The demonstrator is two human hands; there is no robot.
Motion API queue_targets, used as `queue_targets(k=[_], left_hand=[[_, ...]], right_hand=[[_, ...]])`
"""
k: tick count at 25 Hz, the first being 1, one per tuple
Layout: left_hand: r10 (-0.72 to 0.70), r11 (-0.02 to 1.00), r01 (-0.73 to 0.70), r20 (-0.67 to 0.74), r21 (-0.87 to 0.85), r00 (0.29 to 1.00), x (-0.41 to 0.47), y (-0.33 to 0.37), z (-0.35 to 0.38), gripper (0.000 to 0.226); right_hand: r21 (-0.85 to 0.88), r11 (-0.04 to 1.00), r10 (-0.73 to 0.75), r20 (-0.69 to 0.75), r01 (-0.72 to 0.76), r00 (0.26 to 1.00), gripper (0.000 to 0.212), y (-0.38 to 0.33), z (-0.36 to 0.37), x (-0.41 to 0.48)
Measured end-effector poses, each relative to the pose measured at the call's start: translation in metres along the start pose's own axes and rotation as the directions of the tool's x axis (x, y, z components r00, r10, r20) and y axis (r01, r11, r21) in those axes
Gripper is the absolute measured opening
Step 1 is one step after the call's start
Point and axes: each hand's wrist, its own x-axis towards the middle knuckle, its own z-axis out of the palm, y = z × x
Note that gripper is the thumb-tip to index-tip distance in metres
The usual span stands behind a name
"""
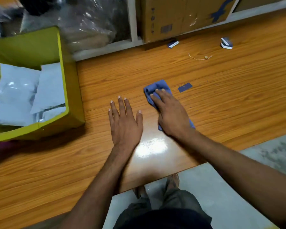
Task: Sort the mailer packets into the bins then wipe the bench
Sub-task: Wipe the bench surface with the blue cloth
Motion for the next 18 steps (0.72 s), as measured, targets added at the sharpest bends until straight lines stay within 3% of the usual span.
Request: queue_targets(k=[2,4,7,9,13,15,18], left_hand=[[0.070,0.998,-0.070,0.024,-0.002,0.997,-0.003,0.026,0.005,0.069],[0.098,0.995,-0.098,-0.008,0.019,0.995,-0.001,0.049,0.007,0.065],[0.078,0.996,-0.077,-0.016,0.046,0.997,0.004,0.057,0.009,0.062],[0.071,0.996,-0.069,-0.027,0.060,0.997,0.005,0.055,0.010,0.061],[0.058,0.998,-0.057,-0.043,0.037,0.997,0.006,0.059,0.010,0.060],[0.033,0.999,-0.033,-0.037,0.017,0.999,0.004,0.060,0.007,0.061],[0.020,1.000,-0.020,-0.031,-0.016,0.999,0.005,0.061,0.003,0.062]], right_hand=[[-0.039,0.979,0.199,-0.047,-0.201,0.979,0.066,0.049,-0.019,0.046],[-0.004,0.964,0.266,-0.039,-0.266,0.963,0.074,0.060,-0.027,0.060],[0.057,0.998,0.040,0.003,-0.040,0.999,0.075,0.016,-0.007,0.003],[0.099,0.993,-0.071,0.034,0.067,0.997,0.075,0.027,-0.009,-0.018],[-0.028,0.973,0.226,-0.031,-0.227,0.974,0.087,0.114,-0.036,0.046],[-0.032,0.977,0.209,-0.035,-0.210,0.977,0.070,0.108,-0.031,0.047],[-0.026,0.998,0.059,0.008,-0.059,0.998,0.067,0.049,-0.016,-0.035]])
